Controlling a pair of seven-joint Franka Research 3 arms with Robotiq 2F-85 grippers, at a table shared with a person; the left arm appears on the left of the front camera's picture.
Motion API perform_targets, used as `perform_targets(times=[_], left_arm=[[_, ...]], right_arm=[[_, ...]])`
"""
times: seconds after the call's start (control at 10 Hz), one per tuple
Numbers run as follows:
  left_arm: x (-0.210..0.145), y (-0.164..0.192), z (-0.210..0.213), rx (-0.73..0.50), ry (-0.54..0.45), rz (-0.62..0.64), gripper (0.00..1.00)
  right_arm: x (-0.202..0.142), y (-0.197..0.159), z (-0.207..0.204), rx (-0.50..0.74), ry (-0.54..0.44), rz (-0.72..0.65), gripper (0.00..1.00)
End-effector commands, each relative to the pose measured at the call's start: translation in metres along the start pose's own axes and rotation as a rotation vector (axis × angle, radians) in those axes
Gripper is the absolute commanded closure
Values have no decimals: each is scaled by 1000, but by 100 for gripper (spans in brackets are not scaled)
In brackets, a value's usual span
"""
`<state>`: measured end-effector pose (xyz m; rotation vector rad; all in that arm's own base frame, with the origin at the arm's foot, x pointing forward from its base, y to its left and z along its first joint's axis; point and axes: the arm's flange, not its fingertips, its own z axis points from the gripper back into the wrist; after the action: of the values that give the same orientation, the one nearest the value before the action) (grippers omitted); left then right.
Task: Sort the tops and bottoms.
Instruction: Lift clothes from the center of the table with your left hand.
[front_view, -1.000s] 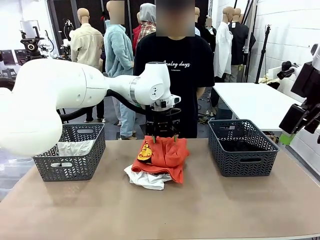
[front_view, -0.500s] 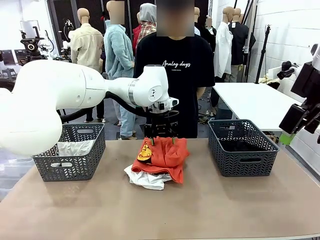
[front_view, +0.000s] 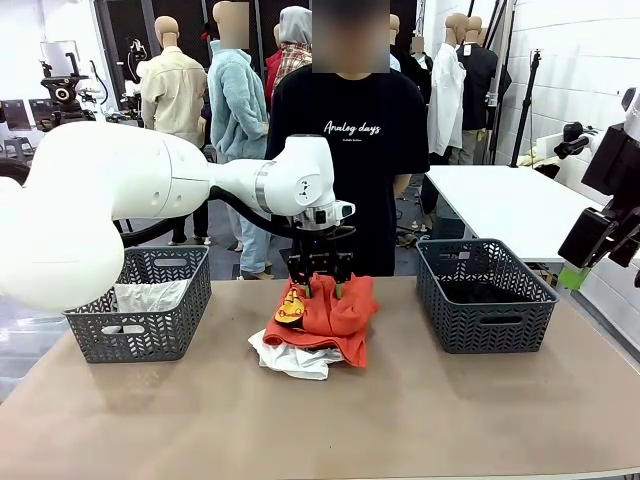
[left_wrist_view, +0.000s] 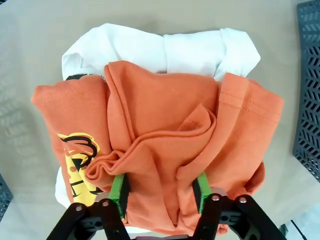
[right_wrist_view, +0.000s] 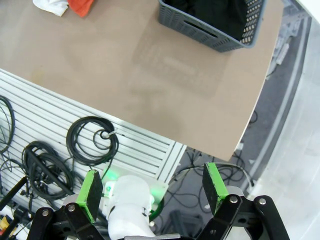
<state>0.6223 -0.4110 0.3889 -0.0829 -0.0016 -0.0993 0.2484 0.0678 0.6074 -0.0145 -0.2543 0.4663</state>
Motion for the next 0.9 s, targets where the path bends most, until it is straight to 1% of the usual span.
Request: perform_targets(times=[0.0, 0.1, 0.4, 0.8], left_arm=[[0, 0, -1, -29, 28, -7, 99], [0, -1, -1, -28, 27, -8, 100], [-2, 4, 0, -25, 28, 6, 100], [-8, -2, 5, -38, 8, 12, 100]], right_arm=[[-1, 0, -1, -1, 11, -3, 0], [-1, 0, -1, -1, 11, -3, 0], [-1, 0, -1, -1, 11, -3, 0], [-1, 0, -1, -1, 11, -3, 0]])
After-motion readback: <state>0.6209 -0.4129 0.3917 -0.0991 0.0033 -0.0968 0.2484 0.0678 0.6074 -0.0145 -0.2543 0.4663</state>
